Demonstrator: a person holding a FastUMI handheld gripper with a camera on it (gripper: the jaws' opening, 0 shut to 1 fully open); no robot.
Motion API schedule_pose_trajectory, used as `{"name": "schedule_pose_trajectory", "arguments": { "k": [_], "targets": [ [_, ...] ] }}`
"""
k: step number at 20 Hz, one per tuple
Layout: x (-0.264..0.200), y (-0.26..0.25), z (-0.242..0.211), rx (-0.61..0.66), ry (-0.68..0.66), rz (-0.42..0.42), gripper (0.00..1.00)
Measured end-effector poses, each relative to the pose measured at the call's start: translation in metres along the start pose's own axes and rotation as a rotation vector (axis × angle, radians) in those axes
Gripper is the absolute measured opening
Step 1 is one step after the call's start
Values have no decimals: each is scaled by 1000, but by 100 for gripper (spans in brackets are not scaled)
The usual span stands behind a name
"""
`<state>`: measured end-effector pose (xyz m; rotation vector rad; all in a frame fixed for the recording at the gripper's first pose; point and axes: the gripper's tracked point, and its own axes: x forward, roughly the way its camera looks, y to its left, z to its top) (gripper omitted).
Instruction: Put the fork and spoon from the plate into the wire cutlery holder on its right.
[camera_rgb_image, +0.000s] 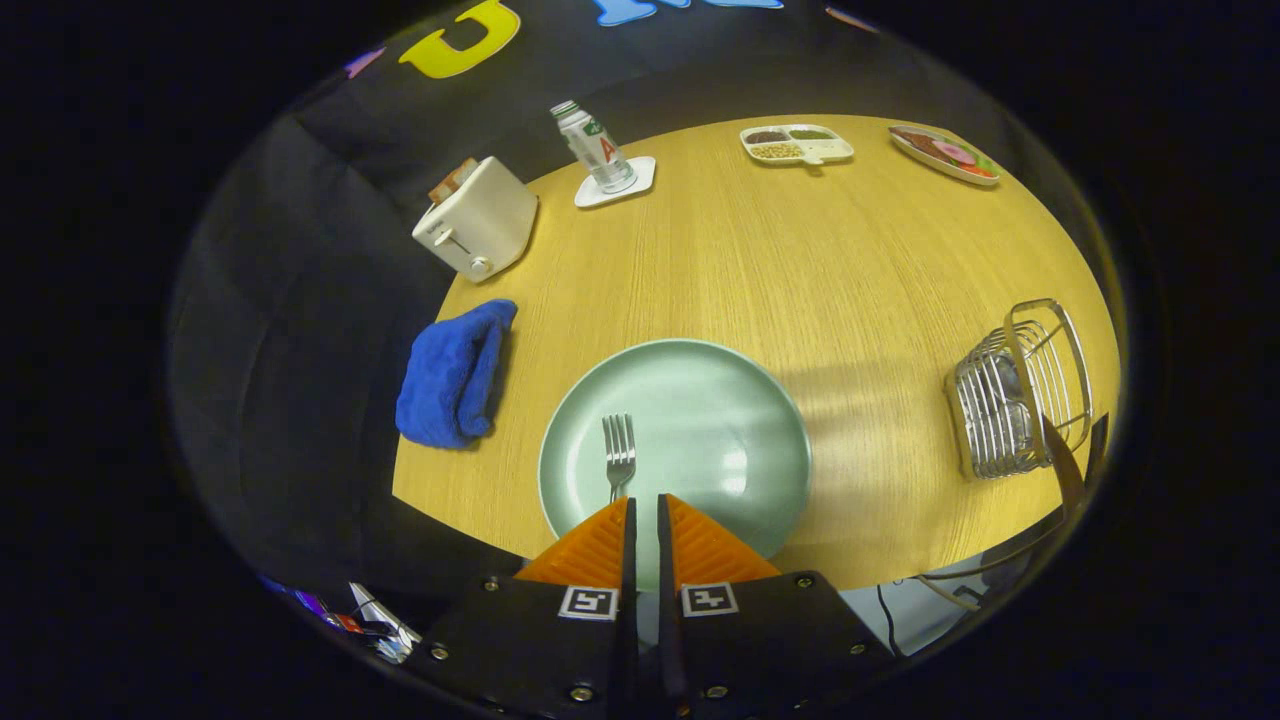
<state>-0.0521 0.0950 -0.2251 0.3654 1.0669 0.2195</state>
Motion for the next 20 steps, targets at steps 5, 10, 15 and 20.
{"name": "schedule_pose_trajectory", "arguments": {
  "k": [5, 10, 15, 20],
  "targets": [
    [20, 13, -15, -40, 64, -6, 9],
    [35, 20, -38, -82, 137, -11, 9],
    [42, 23, -47, -99, 171, -18, 12],
    [46, 16, -50, -126, 189, -40, 12]
  ]
}}
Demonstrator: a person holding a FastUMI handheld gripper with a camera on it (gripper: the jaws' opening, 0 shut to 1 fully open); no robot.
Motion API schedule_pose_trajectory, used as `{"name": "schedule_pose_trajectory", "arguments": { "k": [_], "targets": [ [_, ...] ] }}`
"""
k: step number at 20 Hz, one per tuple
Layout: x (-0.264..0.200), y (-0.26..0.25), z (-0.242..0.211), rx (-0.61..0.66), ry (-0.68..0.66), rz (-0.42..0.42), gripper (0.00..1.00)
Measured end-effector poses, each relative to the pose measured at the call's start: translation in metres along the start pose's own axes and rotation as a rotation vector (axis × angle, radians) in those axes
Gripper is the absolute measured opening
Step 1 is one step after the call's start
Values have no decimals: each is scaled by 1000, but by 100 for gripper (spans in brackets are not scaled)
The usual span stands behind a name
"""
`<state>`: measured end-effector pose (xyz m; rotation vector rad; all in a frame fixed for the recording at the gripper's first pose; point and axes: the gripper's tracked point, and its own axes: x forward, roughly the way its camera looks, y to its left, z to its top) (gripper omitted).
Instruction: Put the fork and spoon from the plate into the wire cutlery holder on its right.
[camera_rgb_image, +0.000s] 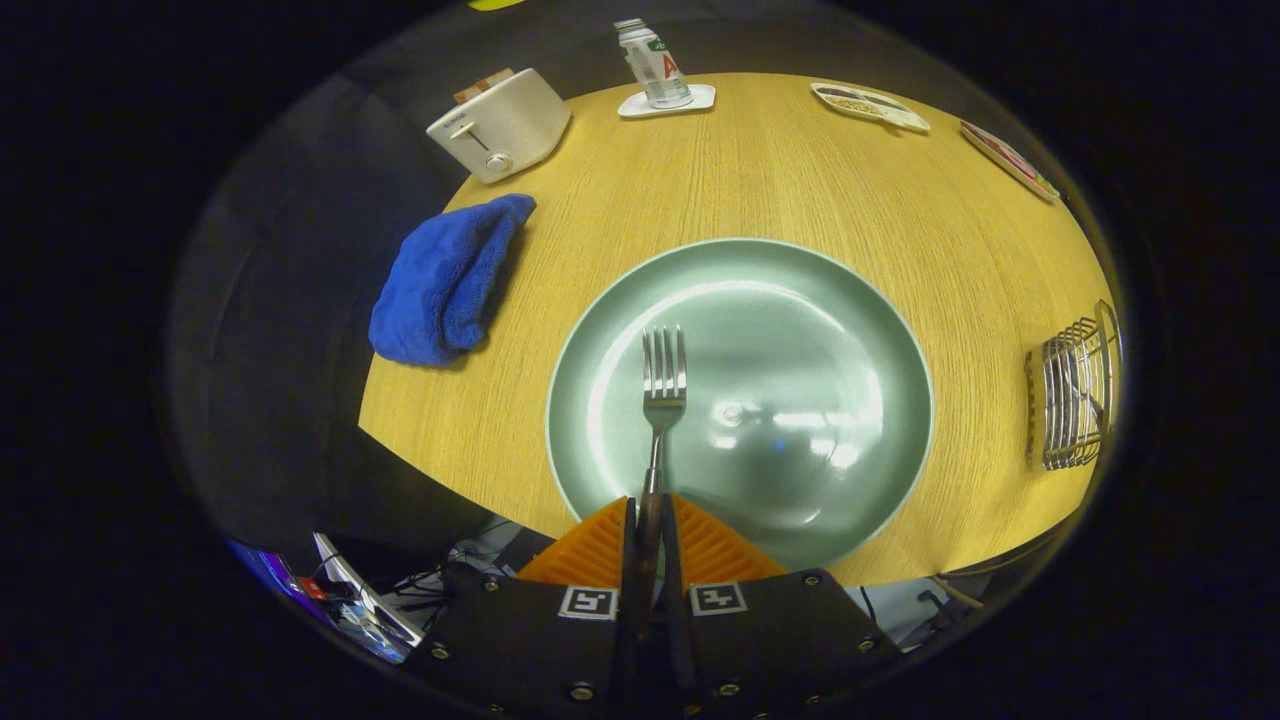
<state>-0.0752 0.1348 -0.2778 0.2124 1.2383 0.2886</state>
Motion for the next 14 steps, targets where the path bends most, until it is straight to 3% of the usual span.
{"name": "schedule_pose_trajectory", "arguments": {
  "k": [2, 3, 4, 14],
  "targets": [
    [3, -2, -4, -14, 13, -6, 12],
    [-5, -2, 20, 6, 10, 5, 12],
    [11, -4, -5, -1, 21, 2, 4],
    [-9, -8, 8, 56, -29, 29, 4]
  ]
}}
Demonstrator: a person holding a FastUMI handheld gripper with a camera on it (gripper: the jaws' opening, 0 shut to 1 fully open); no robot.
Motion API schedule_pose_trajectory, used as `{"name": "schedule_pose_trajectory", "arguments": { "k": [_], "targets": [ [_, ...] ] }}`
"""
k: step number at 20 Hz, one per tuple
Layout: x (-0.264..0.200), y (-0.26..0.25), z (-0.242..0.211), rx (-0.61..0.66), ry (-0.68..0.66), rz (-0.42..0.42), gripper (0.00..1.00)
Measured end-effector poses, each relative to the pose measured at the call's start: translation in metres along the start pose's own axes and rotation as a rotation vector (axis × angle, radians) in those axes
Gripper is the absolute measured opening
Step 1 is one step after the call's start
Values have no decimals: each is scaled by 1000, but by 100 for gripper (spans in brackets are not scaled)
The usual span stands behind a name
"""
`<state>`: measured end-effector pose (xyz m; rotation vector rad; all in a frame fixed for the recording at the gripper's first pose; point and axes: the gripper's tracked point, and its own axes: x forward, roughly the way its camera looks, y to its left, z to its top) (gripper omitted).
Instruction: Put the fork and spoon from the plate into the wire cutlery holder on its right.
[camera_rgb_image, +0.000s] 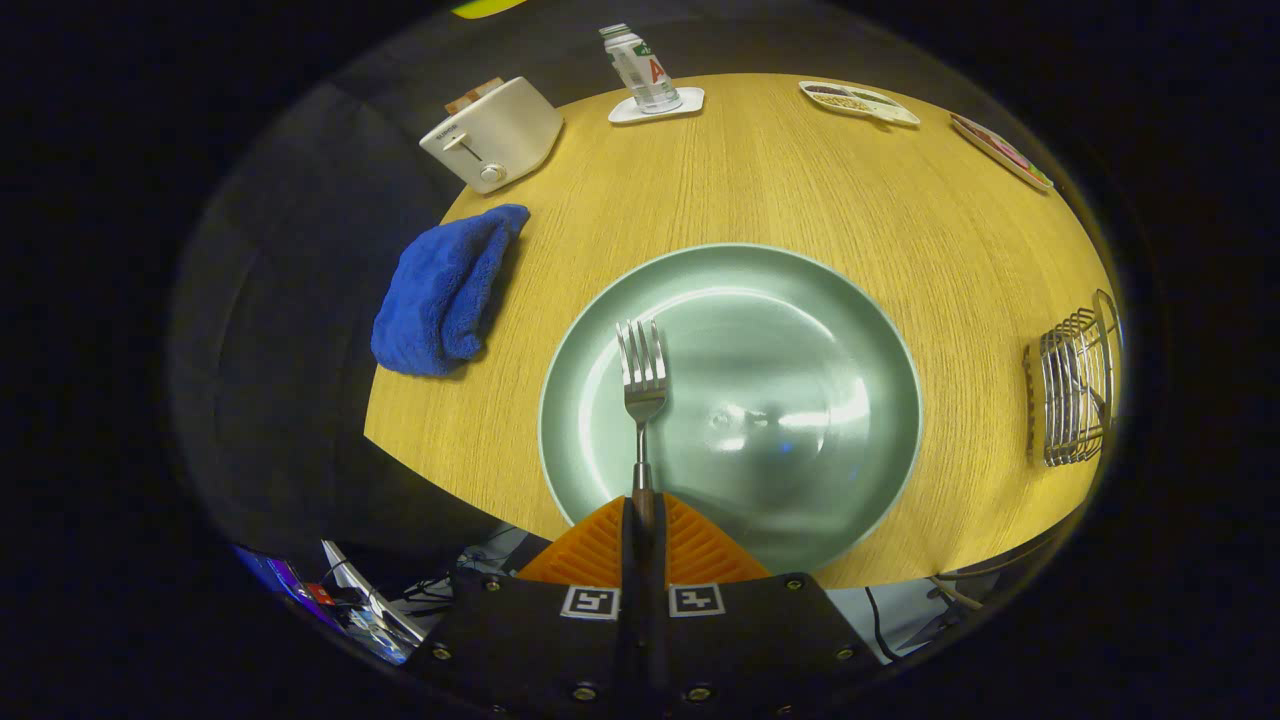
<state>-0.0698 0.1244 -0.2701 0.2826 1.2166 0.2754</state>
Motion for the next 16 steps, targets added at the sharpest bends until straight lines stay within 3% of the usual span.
{"name": "schedule_pose_trajectory", "arguments": {
  "k": [16],
  "targets": [
    [-43, -56, 17, 186, -114, -35, 4]
  ]
}}
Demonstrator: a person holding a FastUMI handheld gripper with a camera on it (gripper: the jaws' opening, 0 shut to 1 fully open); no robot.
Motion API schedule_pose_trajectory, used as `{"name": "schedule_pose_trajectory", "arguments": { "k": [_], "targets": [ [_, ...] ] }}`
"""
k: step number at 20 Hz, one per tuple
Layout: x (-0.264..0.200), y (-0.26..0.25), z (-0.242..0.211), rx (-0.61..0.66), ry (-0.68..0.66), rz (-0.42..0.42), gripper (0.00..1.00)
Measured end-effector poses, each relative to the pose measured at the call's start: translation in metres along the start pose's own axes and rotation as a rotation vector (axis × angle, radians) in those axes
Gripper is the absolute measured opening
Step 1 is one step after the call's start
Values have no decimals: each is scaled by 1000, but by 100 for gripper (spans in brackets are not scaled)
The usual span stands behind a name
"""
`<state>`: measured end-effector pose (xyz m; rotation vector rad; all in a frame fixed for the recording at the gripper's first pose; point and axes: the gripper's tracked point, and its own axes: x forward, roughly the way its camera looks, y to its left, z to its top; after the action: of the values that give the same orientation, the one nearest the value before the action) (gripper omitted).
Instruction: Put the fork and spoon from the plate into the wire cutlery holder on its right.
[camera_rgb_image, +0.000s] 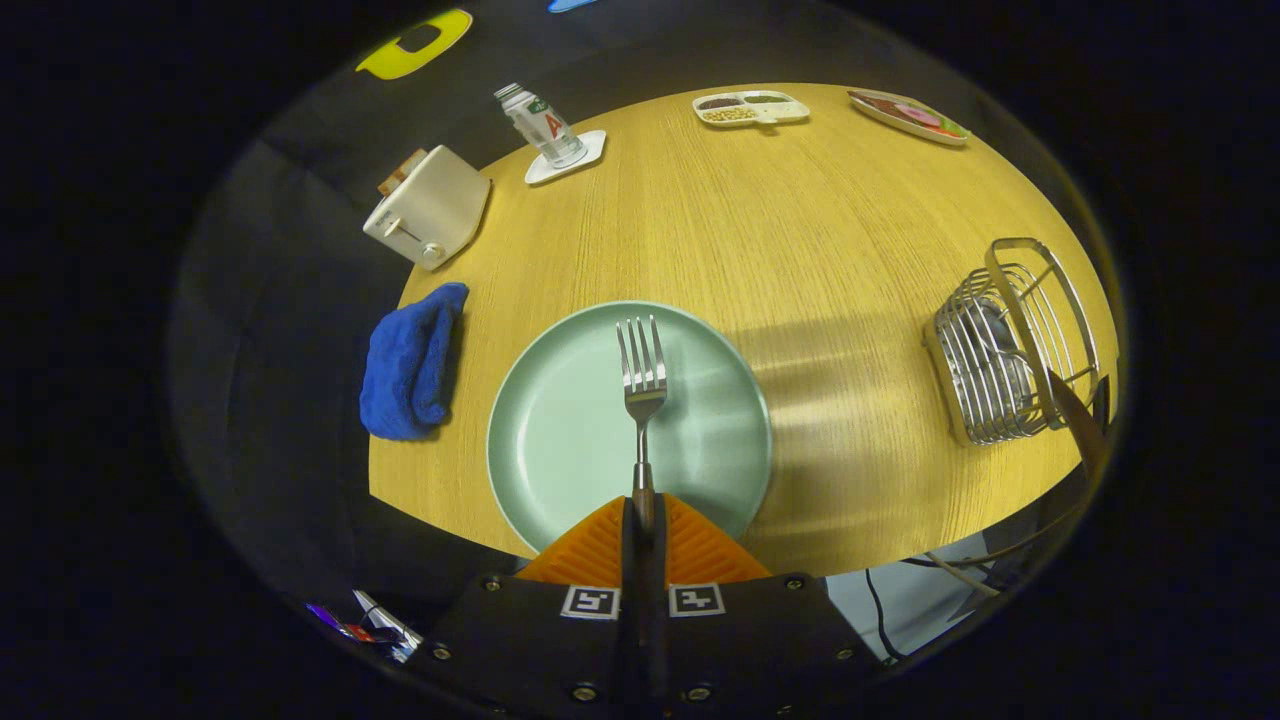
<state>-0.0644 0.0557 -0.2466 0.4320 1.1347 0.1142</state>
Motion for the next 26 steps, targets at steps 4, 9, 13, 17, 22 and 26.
{"name": "schedule_pose_trajectory", "arguments": {
  "k": [4, 9, 13, 17, 22, 26],
  "targets": [
    [-13, -16, 6, 51, -30, -4, 4],
    [-37, -38, 17, 145, -91, 2, 4],
    [-60, -66, 28, 228, -159, -15, 4],
    [-80, -92, 30, 306, -208, -31, 4],
    [-97, -101, 28, 349, -235, -3, 3],
    [-106, -105, 27, 390, -245, 24, 4]
  ]
}}
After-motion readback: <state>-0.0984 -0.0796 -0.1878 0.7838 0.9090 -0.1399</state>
